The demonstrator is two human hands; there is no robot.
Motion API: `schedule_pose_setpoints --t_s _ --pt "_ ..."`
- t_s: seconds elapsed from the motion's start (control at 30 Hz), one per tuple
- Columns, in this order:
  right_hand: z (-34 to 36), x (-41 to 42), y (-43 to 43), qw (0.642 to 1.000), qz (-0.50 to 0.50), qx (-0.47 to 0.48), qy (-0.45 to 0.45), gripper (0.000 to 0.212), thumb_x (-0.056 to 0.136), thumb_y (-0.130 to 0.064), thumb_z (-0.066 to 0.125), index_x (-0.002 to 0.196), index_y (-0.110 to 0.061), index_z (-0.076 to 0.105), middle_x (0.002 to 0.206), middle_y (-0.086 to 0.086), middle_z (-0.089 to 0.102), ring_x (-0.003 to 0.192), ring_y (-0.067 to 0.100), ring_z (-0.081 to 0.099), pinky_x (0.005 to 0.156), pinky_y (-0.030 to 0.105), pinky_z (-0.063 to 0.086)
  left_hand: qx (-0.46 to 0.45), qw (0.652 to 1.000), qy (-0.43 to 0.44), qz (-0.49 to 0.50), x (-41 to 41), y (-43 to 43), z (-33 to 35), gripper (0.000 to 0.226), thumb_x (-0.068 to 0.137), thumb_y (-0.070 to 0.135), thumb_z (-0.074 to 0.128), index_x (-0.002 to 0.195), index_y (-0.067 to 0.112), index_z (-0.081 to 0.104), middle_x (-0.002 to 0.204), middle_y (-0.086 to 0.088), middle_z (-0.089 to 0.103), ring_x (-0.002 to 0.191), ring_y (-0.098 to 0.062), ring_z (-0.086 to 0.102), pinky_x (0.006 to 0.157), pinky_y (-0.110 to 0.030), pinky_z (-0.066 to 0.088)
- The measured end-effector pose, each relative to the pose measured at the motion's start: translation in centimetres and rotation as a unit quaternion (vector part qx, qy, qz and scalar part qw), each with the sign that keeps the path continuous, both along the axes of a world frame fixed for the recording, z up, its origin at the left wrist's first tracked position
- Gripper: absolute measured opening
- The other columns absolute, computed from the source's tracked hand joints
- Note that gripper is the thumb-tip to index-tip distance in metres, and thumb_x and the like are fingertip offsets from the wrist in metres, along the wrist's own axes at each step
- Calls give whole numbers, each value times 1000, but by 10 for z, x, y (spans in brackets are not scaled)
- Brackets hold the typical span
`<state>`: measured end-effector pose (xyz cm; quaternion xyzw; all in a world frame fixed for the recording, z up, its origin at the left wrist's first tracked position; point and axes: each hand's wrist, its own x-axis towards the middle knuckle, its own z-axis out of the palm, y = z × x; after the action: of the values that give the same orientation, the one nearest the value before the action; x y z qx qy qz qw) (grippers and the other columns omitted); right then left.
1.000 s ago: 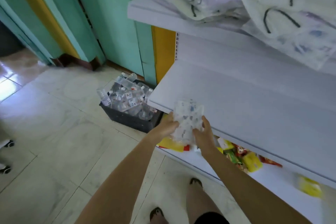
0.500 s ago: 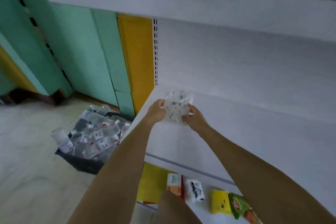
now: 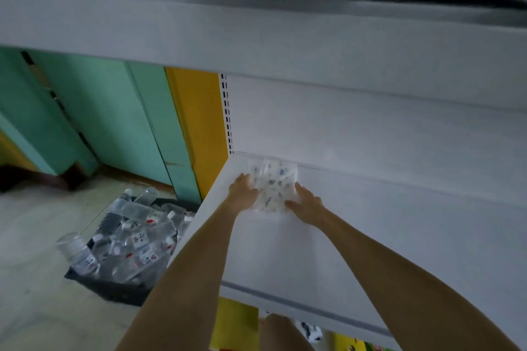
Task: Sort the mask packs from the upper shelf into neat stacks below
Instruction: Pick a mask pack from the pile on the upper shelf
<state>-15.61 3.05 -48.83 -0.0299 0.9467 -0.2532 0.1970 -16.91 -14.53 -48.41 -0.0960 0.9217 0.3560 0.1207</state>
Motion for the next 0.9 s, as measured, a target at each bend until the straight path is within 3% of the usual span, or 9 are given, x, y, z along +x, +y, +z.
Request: schedule_pose_setpoints --t_s 0.2,0.33,0.43,0.5,0.57,0.67,0.8,0.9 --pt "28 52 -3 999 23 23 30 66 97 -40 41 150 -23 7 157 7 10 142 31 14 113 41 17 6 999 33 -41 60 -18 44 57 98 11 39 149 5 15 157 -12 14 144 -24 15 115 -30 14" --pt "85 113 -19 993 106 26 46 63 98 -37 41 150 -23 10 157 4 12 143 26 16 115 39 16 26 997 32 -64 127 -32 100 49 98 10 42 145 6 29 150 -11 33 138 -26 32 110 -29 27" --pt "148 168 -29 973 213 -42 84 55 98 -31 43 148 -20 22 153 1 27 140 17 25 115 27 16 39 993 34 -102 177 -48 151 35 98 12 46 133 9 48 129 -10 56 119 -23 52 95 -27 42" --pt "200 201 -32 955 267 -67 108 51 98 -28 44 146 -22 27 150 -4 32 137 12 30 109 15 15 28 990 41 -132 208 -61 193 34 98 15 48 131 10 50 126 -3 57 117 -15 53 90 -19 41" --pt "250 227 -35 938 301 -86 150 48 98 -26 46 144 -23 32 147 -5 37 133 11 34 107 13 18 19 987 49 -153 235 -73 237 37 97 18 49 134 12 48 130 1 54 119 -9 50 91 -15 37" --pt "314 255 -41 907 333 -114 232 43 96 -22 50 139 -26 42 138 -6 48 123 9 43 102 16 29 -12 978 112 -175 268 -83 295 36 96 23 52 131 20 51 128 2 57 117 -12 54 95 -22 42" --pt "371 274 -45 864 311 -191 348 34 92 -16 53 126 -16 57 113 -7 59 101 1 50 85 5 35 12 959 217 -182 299 -75 362 24 94 16 52 100 39 54 97 9 64 95 -16 64 88 -36 51" --pt "400 279 -32 859 249 -201 400 28 92 -15 52 119 -12 61 113 1 63 97 1 51 84 9 37 38 941 292 -167 309 -60 396 22 95 12 49 105 31 55 93 14 64 92 -13 65 86 -31 52"
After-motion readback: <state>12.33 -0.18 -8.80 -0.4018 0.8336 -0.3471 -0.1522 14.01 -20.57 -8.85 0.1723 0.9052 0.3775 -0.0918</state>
